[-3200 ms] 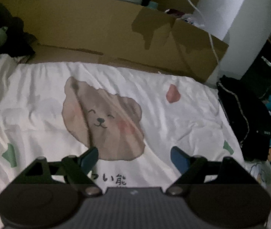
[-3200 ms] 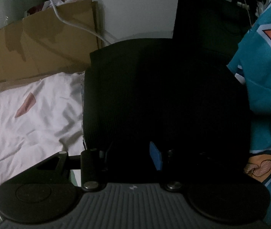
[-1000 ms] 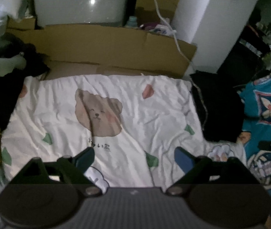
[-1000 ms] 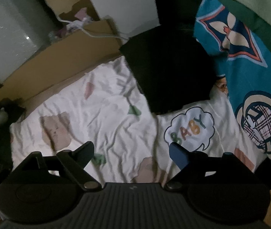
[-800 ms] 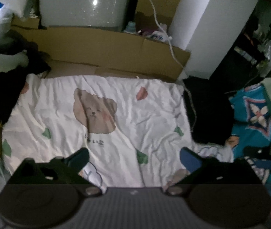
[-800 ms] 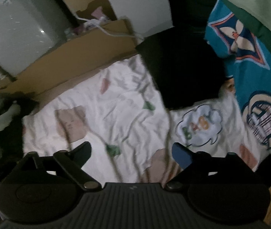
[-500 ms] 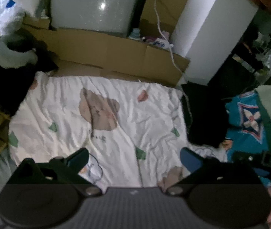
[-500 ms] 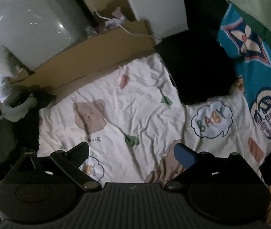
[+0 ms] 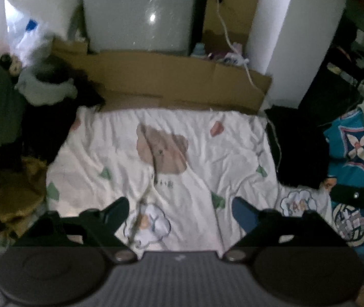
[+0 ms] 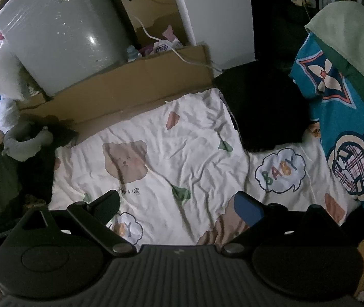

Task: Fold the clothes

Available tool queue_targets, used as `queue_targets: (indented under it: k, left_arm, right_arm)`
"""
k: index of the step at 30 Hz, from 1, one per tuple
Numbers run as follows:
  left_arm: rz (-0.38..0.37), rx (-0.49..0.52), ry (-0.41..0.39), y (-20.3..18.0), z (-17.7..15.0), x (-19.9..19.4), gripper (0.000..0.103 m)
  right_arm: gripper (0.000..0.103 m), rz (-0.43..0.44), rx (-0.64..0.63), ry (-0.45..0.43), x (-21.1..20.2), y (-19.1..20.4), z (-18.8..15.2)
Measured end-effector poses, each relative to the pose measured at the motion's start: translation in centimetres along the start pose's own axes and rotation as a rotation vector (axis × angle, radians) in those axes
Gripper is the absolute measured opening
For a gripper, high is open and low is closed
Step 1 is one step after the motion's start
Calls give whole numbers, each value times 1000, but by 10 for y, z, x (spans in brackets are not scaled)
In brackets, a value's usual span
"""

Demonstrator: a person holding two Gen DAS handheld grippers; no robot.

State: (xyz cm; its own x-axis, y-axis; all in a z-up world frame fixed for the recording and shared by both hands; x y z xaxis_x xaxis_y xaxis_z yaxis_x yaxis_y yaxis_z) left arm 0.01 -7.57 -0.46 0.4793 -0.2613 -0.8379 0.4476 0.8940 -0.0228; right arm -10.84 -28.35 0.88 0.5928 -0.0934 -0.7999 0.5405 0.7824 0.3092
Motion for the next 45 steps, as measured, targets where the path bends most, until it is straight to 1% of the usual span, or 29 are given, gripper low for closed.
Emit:
queue_targets:
  k: [6,8,11,14,15,17,20,21,23,25,28,31,35,39,43,45]
  left_arm:
    - [-20,-45,27,6,-11,-5,89]
    - [-22,-56,21,8,-13,-7,89]
    - [-27,-64,11,8,-15,-5,90]
    - [-29,-85,40,13,-17,2,90]
    - [-18,-77,46,14,-18,4,90]
    - [0,-67,64,18,-21,10,90]
    - [2,-106,125,26,-27,19,90]
    - [-2,-113,130,26,-28,19,90]
    - [-5,-123,109,28,-27,13,90]
    - [2,-107,82,28,-28,8,91]
    - [3,-115,91,31,-32,7,91]
    - [12,-136,116,36,-35,9,91]
    - [23,-132,120,37,-45,7,94]
    - [7,-163,195,44,-55,16,94]
    - [25,-167,180,51,-53,16,94]
    - [31,-194,187,55,-51,17,94]
  right_arm:
    - [99,13,-17,17,-1,8,-14]
    - [99,24,-10,9,0,6,-16]
    - [99,4,5,-6,4,0,-18]
    - [99,1,-9,-20,4,0,-18]
    - [99,-2,-27,-31,3,2,-18]
    - [99,-4,-36,-21,6,3,-19]
    - [99,-10,-51,1,10,5,-21]
    - [99,-14,-66,10,12,8,-22]
    - [99,-12,-100,29,15,14,-26]
    - [99,-5,-131,48,17,19,-31]
    - [99,-5,-219,40,14,33,-38]
    - [99,-8,-273,27,14,44,-42]
    - [99,-15,-280,87,24,50,-50]
    - [99,-30,-301,113,29,52,-58]
    - [99,-32,-307,126,31,55,-62]
    - [99,-22,-301,126,31,56,-61]
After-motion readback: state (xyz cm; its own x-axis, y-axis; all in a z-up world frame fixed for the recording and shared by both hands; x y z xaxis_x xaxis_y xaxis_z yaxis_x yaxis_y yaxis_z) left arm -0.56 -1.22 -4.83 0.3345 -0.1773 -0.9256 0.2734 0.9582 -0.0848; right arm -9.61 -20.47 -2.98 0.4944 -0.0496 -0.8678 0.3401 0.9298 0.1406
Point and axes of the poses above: each gripper's, at about its wrist camera, not at the fingertips, and x roughly the way its jaws point, y to its left, z to its top, the point moved 5 cm from there along x, roughly the way its jaws point, and after that the axes turned 3 degrees about z, right-handed, at the moved point
